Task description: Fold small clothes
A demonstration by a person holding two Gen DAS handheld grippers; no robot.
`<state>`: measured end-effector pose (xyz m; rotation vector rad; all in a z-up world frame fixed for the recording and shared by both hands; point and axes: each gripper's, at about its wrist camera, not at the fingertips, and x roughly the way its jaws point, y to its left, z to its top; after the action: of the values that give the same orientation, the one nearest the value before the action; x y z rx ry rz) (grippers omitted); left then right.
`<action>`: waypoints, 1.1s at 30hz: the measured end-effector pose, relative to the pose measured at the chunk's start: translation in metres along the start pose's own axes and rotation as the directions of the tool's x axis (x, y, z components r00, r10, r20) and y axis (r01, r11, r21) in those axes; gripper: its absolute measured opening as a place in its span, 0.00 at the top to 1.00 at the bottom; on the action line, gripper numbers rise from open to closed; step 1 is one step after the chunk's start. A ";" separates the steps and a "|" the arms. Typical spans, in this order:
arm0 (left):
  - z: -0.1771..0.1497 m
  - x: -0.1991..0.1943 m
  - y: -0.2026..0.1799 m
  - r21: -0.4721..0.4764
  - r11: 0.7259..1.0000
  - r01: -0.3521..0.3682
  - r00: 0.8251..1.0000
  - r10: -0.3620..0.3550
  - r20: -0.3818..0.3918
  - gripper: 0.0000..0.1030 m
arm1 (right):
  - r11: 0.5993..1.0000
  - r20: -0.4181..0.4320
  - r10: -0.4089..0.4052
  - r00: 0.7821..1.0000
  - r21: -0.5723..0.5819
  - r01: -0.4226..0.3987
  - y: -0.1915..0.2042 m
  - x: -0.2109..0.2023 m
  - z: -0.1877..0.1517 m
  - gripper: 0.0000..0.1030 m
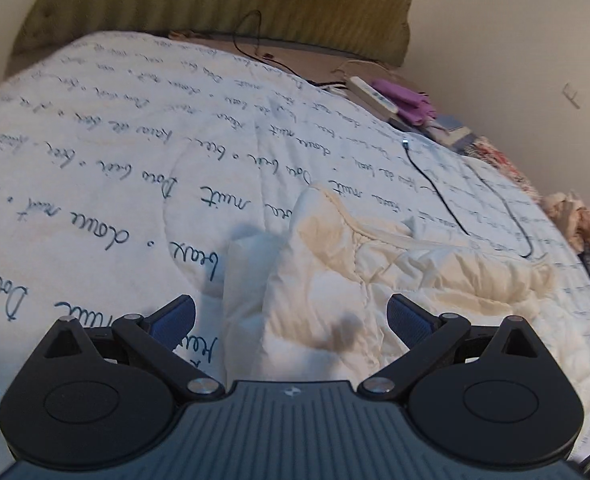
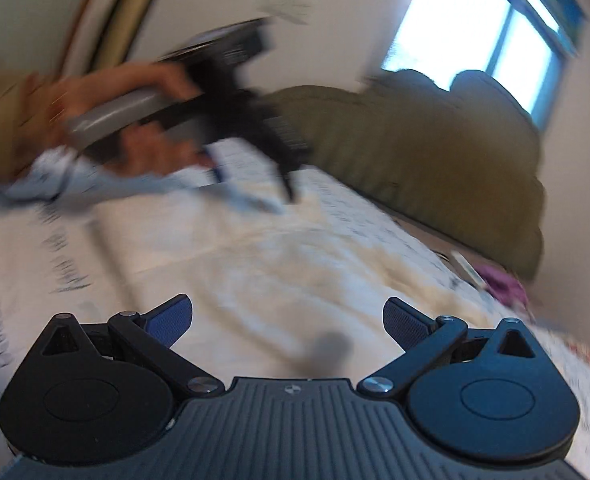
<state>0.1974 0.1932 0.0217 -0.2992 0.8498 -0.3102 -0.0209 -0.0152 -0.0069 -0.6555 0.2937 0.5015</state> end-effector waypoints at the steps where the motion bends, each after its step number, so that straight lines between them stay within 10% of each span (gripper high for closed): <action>1: -0.001 0.002 0.002 0.002 1.000 0.002 1.000 -0.002 -0.008 0.00 | 0.999 -0.007 0.005 1.000 -0.054 -0.005 0.014 0.004 0.003 0.01; 8: 0.003 0.039 0.018 -0.102 0.991 0.085 0.990 -0.095 -0.102 0.01 | 0.963 0.040 -0.102 0.994 -0.246 0.109 0.068 0.035 0.022 0.02; 11: 0.007 0.047 0.021 -0.158 0.979 0.133 0.986 -0.146 -0.076 0.01 | 0.970 -0.001 -0.095 0.995 -0.223 0.093 0.067 0.058 0.030 0.29; 13: 0.010 0.051 0.026 -0.212 0.961 0.179 0.979 -0.196 -0.063 0.18 | 0.973 -0.027 -0.093 0.995 -0.213 0.085 0.065 0.070 0.031 0.53; 15: 0.010 0.056 0.036 -0.291 0.937 0.191 0.971 -0.223 -0.083 0.53 | 0.972 -0.027 -0.092 0.995 -0.217 0.084 0.066 0.074 0.032 0.61; 18: 0.004 0.052 0.051 -0.399 0.887 0.233 0.957 -0.282 -0.068 0.74 | 0.975 -0.003 -0.063 0.998 -0.211 0.061 0.067 0.064 0.032 0.79; 27: -0.034 -0.023 0.066 -0.503 0.826 0.255 0.963 -0.264 0.055 0.85 | 0.986 0.047 0.166 0.985 -0.007 -0.166 0.044 -0.002 0.044 0.83; 33: -0.068 -0.097 0.084 -0.611 0.730 0.307 0.951 -0.266 0.160 0.85 | 0.910 0.173 0.359 0.917 0.151 -0.385 0.023 -0.063 0.056 0.83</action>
<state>0.0972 0.2985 0.0138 -1.0812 0.8260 -0.2930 -0.0802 0.0147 0.0495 -0.3802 0.3282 0.8746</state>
